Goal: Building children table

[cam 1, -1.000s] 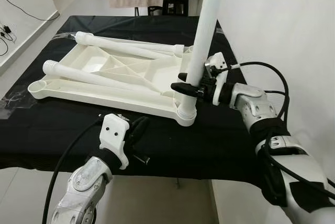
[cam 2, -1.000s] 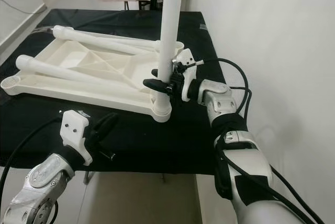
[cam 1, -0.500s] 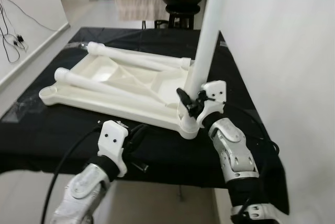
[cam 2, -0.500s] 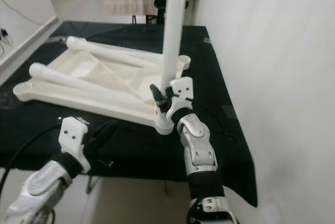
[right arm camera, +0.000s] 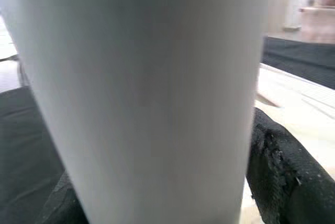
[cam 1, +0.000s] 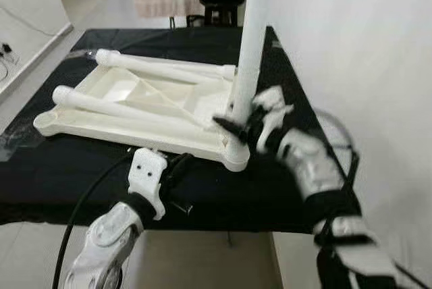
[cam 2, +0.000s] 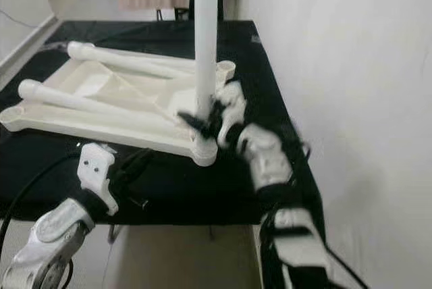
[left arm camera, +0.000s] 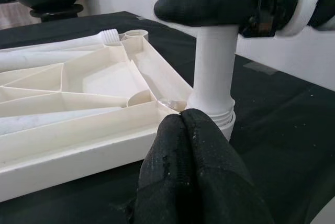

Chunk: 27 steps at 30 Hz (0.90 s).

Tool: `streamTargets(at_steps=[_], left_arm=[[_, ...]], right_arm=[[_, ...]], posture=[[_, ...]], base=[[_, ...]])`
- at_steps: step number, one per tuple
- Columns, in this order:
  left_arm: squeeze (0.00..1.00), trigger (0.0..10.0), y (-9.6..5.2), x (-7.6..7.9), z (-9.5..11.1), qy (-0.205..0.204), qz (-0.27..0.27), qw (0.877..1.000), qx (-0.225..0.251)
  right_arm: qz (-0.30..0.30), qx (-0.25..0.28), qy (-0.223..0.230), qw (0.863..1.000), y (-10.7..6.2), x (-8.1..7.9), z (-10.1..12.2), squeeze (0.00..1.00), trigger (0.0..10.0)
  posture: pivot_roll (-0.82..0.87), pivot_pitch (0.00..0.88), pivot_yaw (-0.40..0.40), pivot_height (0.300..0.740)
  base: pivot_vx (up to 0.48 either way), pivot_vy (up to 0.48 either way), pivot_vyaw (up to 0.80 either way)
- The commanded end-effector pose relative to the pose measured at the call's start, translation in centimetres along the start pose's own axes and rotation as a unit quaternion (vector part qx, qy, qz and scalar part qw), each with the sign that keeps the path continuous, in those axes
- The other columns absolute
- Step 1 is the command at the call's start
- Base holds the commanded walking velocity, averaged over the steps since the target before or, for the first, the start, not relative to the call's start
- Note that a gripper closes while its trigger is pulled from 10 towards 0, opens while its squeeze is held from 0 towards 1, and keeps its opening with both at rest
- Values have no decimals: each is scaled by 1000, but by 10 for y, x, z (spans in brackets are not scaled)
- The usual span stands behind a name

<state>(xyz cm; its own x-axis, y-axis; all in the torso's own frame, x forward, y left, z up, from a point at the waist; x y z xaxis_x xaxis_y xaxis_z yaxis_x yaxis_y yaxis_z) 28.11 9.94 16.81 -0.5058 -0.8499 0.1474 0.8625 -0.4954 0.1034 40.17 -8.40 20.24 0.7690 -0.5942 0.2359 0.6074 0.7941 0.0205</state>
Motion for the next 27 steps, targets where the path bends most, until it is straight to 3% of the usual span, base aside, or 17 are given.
streamTargets(at_steps=[1,5,6,13,20,22,23,24,25,26,27], left_arm=[[0,10000,0,0,-3,1,1,1000,-5],[0,10000,0,-1,-2,2,3,1000,-5],[0,10000,-1,-1,-2,2,5,1000,-4],[0,10000,-3,-2,-2,4,7,1000,-6],[0,10000,-4,-4,-1,5,12,1000,-6],[0,10000,-5,-3,-2,5,12,1000,-6],[0,10000,-6,-3,-2,5,12,1000,-7],[0,10000,-6,-3,-2,5,12,1000,-7],[0,10000,-6,-4,-2,5,12,1000,-7],[0,10000,-7,-6,-2,6,13,1000,-9],[0,10000,-7,-6,-2,6,13,1000,-9]], right_arm=[[60,-18,18,998,1,-10,-12,0,10000],[86,-34,27,995,0,-9,-17,0,10000],[84,-31,35,995,1,-5,-14,0,0],[95,-23,62,993,-1,1,-11,0,0],[55,-24,84,995,-16,14,-23,0,0],[-9,-42,89,995,-21,22,-38,0,0],[-95,-77,81,989,-24,30,-55,0,0],[-95,-77,81,989,-24,30,-55,0,0],[-155,-100,74,980,-28,34,-66,0,0],[-294,-111,113,942,-37,42,-79,0,0],[-294,-111,113,942,-37,42,-79,0,0]], posture=[[78,55,-36,740],[84,58,-39,740],[89,59,-40,740],[93,64,-40,740],[85,72,-43,740],[80,79,-44,740],[82,80,-50,740],[82,80,-50,740],[85,81,-51,740],[81,90,-43,740],[81,90,-43,740]], base=[[0,0,0],[0,0,0],[0,0,0],[0,0,0],[0,0,0],[0,0,0],[0,0,0],[0,0,0],[0,0,0],[0,0,0],[0,0,0]])
Point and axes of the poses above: a point about 5 cm out from each wrist's last joint towards the gripper, its own y axis pointing out of the wrist towards the gripper, its own z axis along the axis of the wrist's last joint, x = y × z, the point moved 5 cm from there along y, pointing out of the wrist towards the gripper, and after that the axes turned 12 degrees about -y, right-handed, at the moved point
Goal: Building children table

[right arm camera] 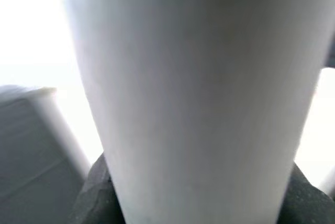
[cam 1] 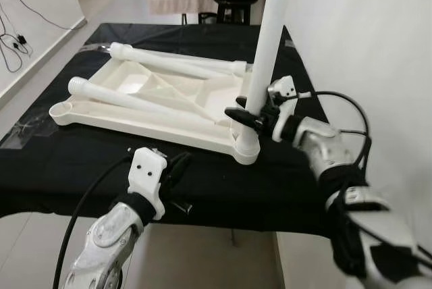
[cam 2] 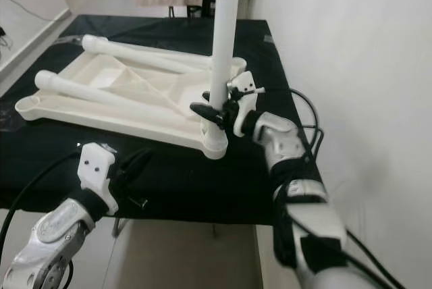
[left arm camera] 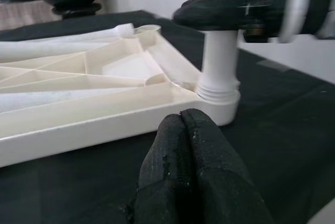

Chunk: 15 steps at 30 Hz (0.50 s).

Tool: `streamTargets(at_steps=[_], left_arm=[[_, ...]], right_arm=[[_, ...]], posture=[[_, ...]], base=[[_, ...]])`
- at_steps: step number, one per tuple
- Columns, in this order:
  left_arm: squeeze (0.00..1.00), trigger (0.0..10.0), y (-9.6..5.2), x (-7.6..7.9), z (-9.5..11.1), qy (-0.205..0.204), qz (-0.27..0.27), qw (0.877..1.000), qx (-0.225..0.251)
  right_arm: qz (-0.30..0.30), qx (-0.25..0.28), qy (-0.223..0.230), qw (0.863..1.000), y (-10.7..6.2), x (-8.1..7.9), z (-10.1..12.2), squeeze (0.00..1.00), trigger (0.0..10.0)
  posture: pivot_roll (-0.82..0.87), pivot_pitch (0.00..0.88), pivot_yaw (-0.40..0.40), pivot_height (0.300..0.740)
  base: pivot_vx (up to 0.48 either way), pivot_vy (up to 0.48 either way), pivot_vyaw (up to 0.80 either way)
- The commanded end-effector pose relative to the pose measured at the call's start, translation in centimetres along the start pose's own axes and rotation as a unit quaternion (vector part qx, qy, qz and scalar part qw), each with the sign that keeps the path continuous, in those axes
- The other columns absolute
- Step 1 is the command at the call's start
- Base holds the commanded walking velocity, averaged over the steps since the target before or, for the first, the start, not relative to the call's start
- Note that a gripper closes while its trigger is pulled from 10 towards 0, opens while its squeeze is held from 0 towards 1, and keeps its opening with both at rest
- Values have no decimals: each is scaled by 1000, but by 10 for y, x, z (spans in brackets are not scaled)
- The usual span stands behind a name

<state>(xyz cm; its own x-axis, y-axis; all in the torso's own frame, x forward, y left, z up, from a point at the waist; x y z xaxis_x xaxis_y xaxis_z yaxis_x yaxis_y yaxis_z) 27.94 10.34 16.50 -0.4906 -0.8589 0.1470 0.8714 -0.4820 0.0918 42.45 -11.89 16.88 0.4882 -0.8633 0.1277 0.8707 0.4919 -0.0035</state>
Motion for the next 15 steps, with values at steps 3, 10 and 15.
streamTargets(at_steps=[3,10,15], left_arm=[[0,10000,-4,-6,0,9,5,1000,-9],[0,10000,-1,-2,-1,6,-2,1000,-6],[0,10000,0,-9,3,12,10,1000,1]], right_arm=[[-145,-75,88,983,-27,-12,-48,0,0],[-74,-107,28,991,-8,-38,-55,0,10000],[-2,-63,37,997,7,-47,-33,1000,10000]], posture=[[78,96,-35,740],[83,54,-50,740],[91,41,-47,740]], base=[[0,0,0],[0,0,0],[0,0,0]])
Point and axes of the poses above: a point about 5 cm out from each wrist's last joint towards the gripper, its own y axis pointing out of the wrist towards the gripper, its own z axis along the axis of the wrist's last joint, x = y × z, the point moved 5 cm from there along y, pointing out of the wrist towards the gripper, and after that the axes turned 12 degrees about -y, right-handed, at the moved point
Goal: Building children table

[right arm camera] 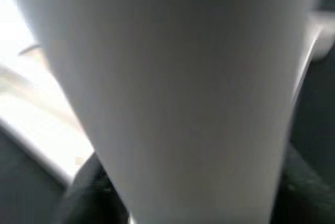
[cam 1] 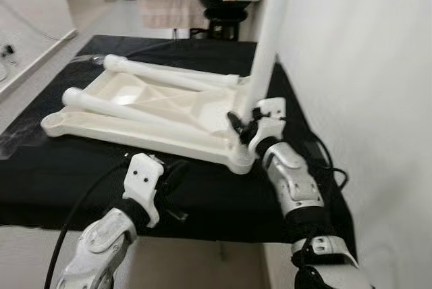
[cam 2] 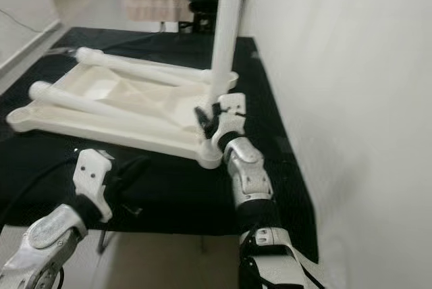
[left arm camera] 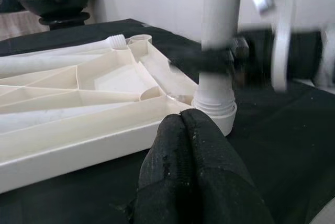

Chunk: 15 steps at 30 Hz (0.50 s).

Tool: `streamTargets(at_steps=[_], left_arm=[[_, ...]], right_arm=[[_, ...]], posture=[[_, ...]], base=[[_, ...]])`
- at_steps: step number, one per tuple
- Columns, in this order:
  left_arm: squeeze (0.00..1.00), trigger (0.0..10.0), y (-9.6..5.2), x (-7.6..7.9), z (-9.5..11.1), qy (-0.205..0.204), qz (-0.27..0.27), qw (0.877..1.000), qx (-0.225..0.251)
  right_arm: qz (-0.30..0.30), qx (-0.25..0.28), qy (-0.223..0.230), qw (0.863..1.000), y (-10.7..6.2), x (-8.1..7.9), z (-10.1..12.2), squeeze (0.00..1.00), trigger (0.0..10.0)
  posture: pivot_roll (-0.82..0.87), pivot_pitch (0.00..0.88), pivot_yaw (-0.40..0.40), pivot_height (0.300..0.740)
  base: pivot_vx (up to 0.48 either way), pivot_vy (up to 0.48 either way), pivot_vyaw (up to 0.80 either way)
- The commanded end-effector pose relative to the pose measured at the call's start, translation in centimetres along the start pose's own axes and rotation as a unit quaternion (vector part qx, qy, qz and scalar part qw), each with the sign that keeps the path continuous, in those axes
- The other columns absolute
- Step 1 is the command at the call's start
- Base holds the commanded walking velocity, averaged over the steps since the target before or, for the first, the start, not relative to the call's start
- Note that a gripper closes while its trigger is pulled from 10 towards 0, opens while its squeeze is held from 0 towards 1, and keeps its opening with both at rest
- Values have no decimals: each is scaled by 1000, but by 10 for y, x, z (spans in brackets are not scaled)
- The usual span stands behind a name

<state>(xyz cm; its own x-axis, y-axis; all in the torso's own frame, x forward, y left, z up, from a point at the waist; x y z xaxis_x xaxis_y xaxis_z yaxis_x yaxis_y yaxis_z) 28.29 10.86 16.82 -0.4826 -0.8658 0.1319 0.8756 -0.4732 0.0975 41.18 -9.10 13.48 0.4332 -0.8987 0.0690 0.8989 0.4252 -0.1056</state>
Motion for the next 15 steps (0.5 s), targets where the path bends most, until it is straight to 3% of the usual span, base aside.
streamTargets(at_steps=[1,4,5,6,8,10,15], left_arm=[[0,10000,0,-3,-1,4,5,1000,-1],[0,10000,3,4,-2,1,-6,1000,-2],[0,10000,3,5,-3,0,-8,1000,-2],[0,10000,4,5,-3,-1,-9,1000,-2],[0,10000,4,5,-3,-1,-9,1000,-2],[0,10000,5,6,-3,-1,-8,1000,0],[0,10000,6,5,-1,0,-6,1000,4]], right_arm=[[46,4,2,999,6,-13,3,1000,10000],[108,61,-9,992,2,-13,38,973,10000],[141,80,-21,986,-1,-12,50,0,10000],[180,88,-34,979,-5,-10,57,0,10000],[180,88,-34,979,-5,-10,57,0,10000],[241,83,-66,965,-10,-6,62,0,10000],[276,54,-99,955,-12,1,58,0,10000]], posture=[[90,38,-45,740],[90,33,-44,740],[84,30,-46,740],[84,30,-46,740],[84,30,-46,740],[91,30,-50,740],[102,31,-61,740]], base=[[0,0,0],[0,0,0],[0,0,0],[0,0,0],[0,0,0],[0,0,0],[0,0,0]])
Point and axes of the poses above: a point about 5 cm out from each wrist's last joint towards the gripper, its own y axis pointing out of the wrist towards the gripper, its own z axis along the axis of the wrist's last joint, x = y × z, the point moved 5 cm from there along y, pointing out of the wrist towards the gripper, and after that the axes turned 12 degrees about -y, right-handed, at the moved point
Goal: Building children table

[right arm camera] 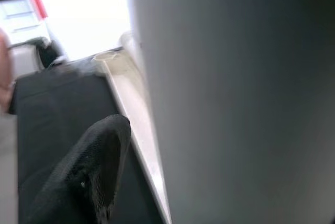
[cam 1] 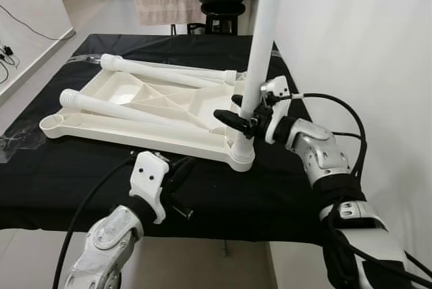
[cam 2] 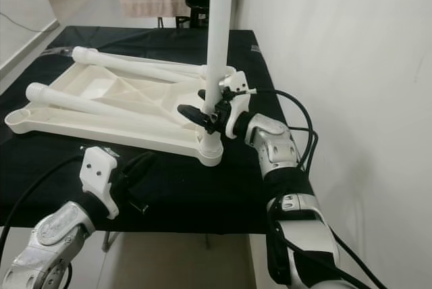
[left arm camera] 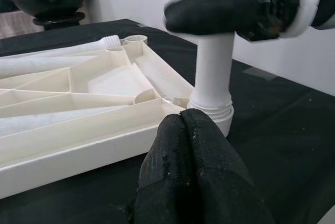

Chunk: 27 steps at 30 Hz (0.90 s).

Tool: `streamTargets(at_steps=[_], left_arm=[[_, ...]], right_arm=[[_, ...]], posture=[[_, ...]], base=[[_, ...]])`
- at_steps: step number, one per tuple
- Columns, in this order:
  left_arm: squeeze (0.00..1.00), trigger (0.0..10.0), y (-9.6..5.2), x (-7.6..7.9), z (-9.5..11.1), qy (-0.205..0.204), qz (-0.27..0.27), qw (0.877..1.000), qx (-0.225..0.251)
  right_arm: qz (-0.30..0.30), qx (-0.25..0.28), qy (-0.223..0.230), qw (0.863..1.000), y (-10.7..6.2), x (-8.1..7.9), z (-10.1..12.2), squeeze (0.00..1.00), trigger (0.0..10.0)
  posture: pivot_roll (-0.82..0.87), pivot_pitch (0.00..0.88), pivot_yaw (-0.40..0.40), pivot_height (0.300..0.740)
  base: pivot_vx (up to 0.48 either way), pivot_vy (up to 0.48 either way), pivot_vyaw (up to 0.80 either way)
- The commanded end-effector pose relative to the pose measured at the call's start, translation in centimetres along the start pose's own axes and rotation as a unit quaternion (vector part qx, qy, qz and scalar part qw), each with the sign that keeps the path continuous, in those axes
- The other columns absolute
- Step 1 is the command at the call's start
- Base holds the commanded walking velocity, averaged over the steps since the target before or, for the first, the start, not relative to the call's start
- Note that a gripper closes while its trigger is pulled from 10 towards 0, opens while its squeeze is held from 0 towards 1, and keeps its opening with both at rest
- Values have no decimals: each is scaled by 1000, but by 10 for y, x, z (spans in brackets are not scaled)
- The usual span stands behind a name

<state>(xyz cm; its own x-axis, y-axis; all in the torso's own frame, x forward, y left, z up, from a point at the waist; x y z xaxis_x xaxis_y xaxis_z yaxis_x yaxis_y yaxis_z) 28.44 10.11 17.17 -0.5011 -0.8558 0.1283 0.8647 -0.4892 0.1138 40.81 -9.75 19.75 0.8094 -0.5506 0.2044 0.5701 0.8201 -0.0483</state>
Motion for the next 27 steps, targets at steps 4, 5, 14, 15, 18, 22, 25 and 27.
streamTargets(at_steps=[4,5,14,15,18,22,25,27], left_arm=[[0,10000,0,-5,0,4,14,1000,3],[0,10000,0,-6,0,5,17,1000,4],[0,10000,-1,-3,-1,3,14,1000,1],[0,10000,-2,-3,-1,2,13,1000,0],[0,10000,-3,-3,-3,0,12,1000,-2],[0,10000,-4,-3,-5,-1,10,1000,-7],[0,10000,-3,-1,-6,0,4,1000,-12],[0,10000,-2,1,-6,0,-1,1000,-13]], right_arm=[[42,7,16,999,4,-2,5,0,0],[52,18,26,998,4,-3,6,0,0],[46,13,28,998,-4,-1,-2,0,0],[28,8,27,999,-5,2,-5,0,0],[-41,-24,28,998,-8,12,-22,0,0],[-256,-88,42,962,-17,26,-62,0,0],[-310,-83,111,941,-11,-25,-85,0,0],[-257,-58,64,962,7,-45,-67,0,0]], posture=[[103,32,-69,740],[104,35,-70,740],[86,50,-63,740],[77,56,-63,740],[69,59,-62,740],[63,66,-56,740],[69,79,-43,740],[59,65,-46,740]], base=[[0,0,0],[0,0,0],[0,0,0],[0,0,0],[0,0,0],[0,0,0],[0,0,0],[0,0,0]])
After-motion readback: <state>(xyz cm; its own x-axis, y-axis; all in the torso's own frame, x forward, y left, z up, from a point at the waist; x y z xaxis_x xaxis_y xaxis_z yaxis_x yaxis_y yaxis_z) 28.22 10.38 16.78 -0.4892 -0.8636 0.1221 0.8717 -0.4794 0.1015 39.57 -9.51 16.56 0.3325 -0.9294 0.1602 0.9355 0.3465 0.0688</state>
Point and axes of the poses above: a point about 5 cm out from each wrist's last joint towards the gripper, its own y axis pointing out of the wrist towards the gripper, its own z axis along the axis of the wrist's last joint, x = y × z, the point moved 5 cm from there along y, pointing out of the wrist towards the gripper, and after that the axes turned 12 degrees about -y, right-handed, at the moved point
